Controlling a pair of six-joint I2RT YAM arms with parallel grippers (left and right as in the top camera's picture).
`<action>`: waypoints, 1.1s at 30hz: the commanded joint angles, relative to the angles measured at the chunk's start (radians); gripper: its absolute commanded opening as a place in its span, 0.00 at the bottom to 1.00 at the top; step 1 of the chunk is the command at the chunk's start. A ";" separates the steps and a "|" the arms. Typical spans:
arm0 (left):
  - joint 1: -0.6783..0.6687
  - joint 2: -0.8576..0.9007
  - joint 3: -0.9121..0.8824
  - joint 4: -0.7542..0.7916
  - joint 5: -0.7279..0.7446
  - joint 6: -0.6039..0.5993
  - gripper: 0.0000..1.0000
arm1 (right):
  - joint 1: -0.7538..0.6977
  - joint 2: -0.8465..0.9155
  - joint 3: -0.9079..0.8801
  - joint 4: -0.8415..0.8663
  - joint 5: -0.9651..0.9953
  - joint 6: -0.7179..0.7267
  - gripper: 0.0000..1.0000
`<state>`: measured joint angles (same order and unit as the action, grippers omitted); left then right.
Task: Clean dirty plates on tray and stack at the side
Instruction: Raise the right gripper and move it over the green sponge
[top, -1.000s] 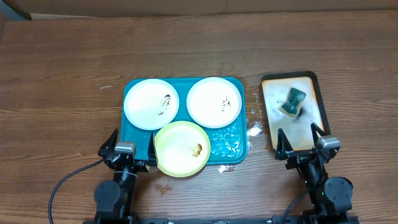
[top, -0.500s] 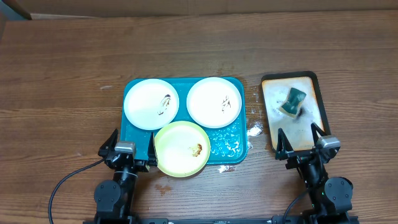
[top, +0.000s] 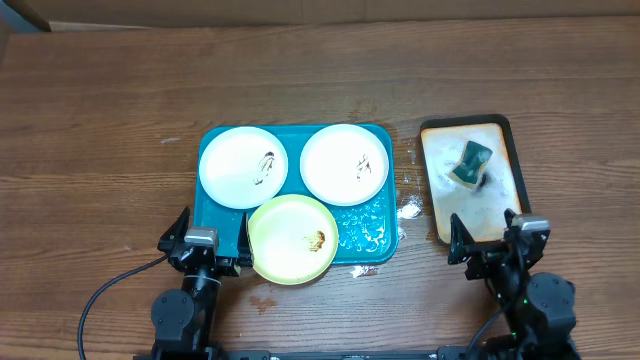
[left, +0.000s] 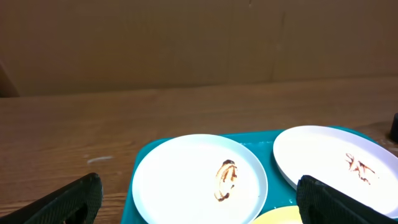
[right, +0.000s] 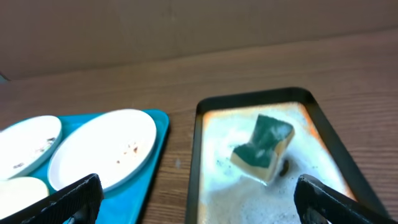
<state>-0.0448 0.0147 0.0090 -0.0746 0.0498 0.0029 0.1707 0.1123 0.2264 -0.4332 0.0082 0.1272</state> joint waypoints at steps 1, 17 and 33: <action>0.005 -0.010 -0.004 0.000 0.010 -0.010 1.00 | -0.004 0.076 0.127 -0.025 0.016 0.005 1.00; 0.005 -0.010 -0.004 0.000 0.010 -0.010 1.00 | -0.004 0.911 0.844 -0.582 -0.065 0.008 1.00; 0.005 -0.010 -0.004 0.000 0.010 -0.010 1.00 | -0.004 1.191 1.115 -0.897 -0.144 0.001 1.00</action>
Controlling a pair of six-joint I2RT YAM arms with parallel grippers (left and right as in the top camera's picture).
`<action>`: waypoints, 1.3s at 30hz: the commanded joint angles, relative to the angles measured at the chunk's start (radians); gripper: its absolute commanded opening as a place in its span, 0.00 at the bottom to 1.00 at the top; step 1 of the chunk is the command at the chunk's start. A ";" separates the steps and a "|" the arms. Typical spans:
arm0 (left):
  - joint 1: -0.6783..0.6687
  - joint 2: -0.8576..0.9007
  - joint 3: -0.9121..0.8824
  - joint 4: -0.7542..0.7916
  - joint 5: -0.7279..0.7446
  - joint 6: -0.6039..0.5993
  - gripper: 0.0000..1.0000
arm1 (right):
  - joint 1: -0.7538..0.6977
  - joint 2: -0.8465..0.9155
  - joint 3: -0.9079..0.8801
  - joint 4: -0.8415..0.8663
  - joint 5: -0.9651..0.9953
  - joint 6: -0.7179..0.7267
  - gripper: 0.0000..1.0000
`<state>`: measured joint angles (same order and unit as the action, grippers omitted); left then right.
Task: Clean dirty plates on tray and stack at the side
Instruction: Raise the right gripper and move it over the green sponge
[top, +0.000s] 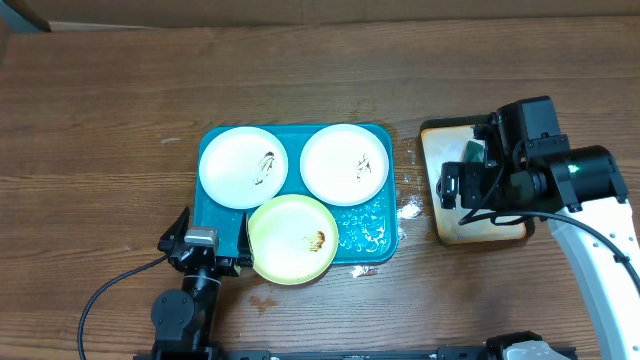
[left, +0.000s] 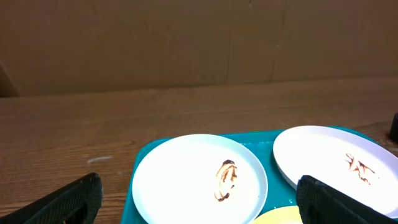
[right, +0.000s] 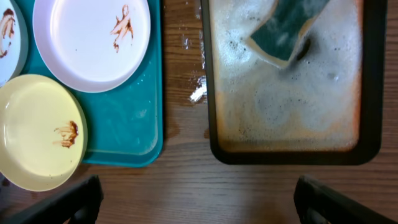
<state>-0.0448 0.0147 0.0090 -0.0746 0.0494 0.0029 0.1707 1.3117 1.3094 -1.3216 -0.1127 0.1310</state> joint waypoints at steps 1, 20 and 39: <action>0.005 -0.010 -0.004 0.000 0.011 -0.010 1.00 | -0.004 -0.009 0.032 -0.022 -0.020 -0.004 1.00; 0.005 -0.010 -0.004 0.000 0.011 -0.010 1.00 | -0.051 0.241 0.035 0.019 0.134 0.184 1.00; 0.005 -0.010 -0.004 0.000 0.011 -0.010 1.00 | -0.159 0.391 0.034 0.348 0.095 0.472 0.99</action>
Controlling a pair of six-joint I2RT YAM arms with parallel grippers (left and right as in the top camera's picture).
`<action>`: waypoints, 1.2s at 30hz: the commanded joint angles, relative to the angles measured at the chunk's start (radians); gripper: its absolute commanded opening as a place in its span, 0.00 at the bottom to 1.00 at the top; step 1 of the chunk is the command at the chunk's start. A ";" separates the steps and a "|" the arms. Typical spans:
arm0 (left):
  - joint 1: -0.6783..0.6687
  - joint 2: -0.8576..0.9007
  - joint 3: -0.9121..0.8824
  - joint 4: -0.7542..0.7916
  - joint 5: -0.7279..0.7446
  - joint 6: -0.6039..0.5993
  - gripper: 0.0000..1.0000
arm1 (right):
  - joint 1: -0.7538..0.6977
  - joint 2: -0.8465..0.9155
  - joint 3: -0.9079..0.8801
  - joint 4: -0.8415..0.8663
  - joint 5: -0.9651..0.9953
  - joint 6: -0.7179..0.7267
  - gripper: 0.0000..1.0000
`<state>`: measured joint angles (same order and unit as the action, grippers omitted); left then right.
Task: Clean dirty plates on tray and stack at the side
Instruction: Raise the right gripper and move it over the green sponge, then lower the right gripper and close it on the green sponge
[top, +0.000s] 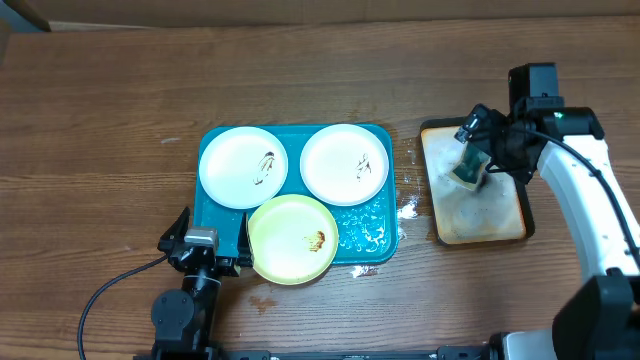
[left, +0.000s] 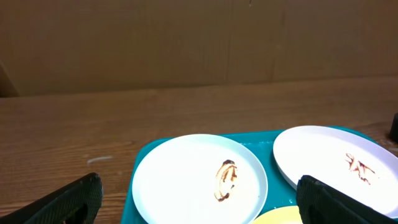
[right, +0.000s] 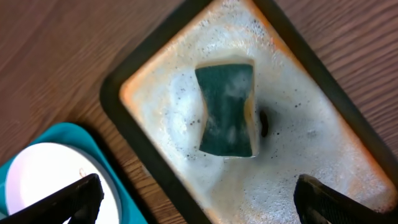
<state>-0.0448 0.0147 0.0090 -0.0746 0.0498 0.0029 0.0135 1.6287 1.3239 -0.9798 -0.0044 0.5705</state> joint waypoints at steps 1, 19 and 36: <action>0.005 -0.010 -0.004 0.000 0.010 -0.010 1.00 | -0.002 0.095 0.020 0.006 -0.018 0.032 0.96; 0.005 -0.010 -0.004 0.000 0.010 -0.010 1.00 | -0.002 0.231 0.019 0.069 -0.023 0.025 0.71; 0.005 -0.010 -0.004 0.000 0.010 -0.010 1.00 | -0.010 0.307 0.018 0.074 0.026 0.025 0.77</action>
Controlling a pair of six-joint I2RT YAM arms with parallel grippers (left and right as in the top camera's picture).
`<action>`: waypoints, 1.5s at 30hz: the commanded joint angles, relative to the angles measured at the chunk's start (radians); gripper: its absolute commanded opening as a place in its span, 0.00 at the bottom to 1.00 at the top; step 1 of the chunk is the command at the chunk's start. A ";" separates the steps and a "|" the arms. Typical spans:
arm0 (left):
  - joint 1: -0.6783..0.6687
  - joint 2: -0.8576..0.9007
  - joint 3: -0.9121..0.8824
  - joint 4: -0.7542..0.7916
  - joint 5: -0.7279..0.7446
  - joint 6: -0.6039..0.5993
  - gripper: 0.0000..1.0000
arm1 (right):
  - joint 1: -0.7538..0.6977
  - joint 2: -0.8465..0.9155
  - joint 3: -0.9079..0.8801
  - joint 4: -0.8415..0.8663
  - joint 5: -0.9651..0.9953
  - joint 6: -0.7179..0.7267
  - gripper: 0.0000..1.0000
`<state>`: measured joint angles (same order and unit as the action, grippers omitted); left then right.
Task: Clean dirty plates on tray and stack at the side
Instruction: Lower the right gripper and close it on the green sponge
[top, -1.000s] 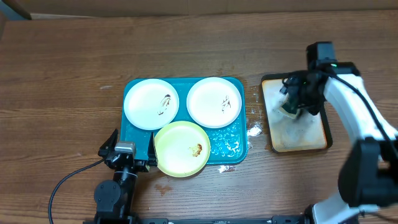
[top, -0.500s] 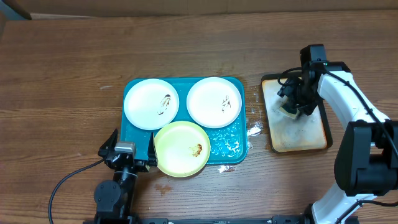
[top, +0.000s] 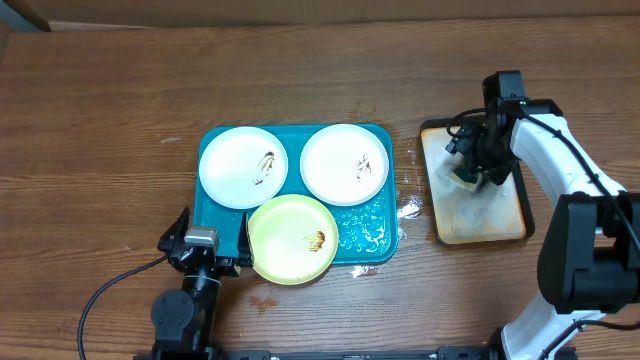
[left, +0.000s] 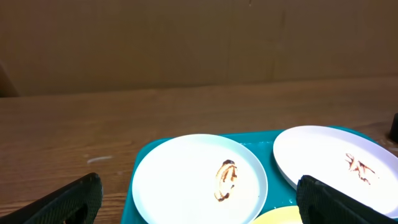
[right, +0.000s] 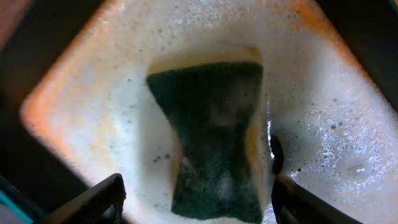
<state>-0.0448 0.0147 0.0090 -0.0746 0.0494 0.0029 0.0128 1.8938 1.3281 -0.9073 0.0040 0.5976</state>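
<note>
A teal tray (top: 372, 236) holds two stained white plates (top: 243, 166) (top: 344, 163) and a stained yellow plate (top: 291, 239). The left wrist view shows the left white plate (left: 199, 177) and part of the other white plate (left: 336, 162). A green sponge (right: 211, 137) lies in the foamy dark pan (top: 482, 215) on the right. My right gripper (right: 198, 200) is open, low over the pan, its fingers on either side of the sponge (top: 466, 176). My left gripper (top: 208, 242) rests open at the tray's near edge.
Foam and water spots (top: 408, 209) lie on the wood between the tray and the pan. Water beads cover the teal tray's right corner. A brown cardboard wall (left: 186, 43) stands behind the table. A black cable (top: 105, 290) runs at the front left.
My right gripper has come down closer to the sponge, which now fills the space between its open fingers. The left arm, the plates and the tray are unchanged.
Both arms first sat parked at the table's front edge. My right arm was then high above the foamy pan, then over the sponge, and now low with its fingers on either side of it. The left arm stayed parked throughout.
</note>
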 joint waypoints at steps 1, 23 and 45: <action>0.005 -0.010 -0.004 0.000 0.011 -0.010 1.00 | -0.009 0.051 0.014 0.004 0.021 -0.002 0.77; 0.005 -0.010 -0.004 0.000 0.011 -0.010 1.00 | -0.010 0.079 0.014 0.023 0.021 -0.026 0.11; 0.005 -0.010 -0.004 0.000 0.011 -0.010 1.00 | -0.106 0.079 0.015 0.132 0.028 -0.096 0.77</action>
<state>-0.0448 0.0147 0.0090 -0.0750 0.0498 0.0029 -0.0547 1.9724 1.3277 -0.7773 0.0189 0.4931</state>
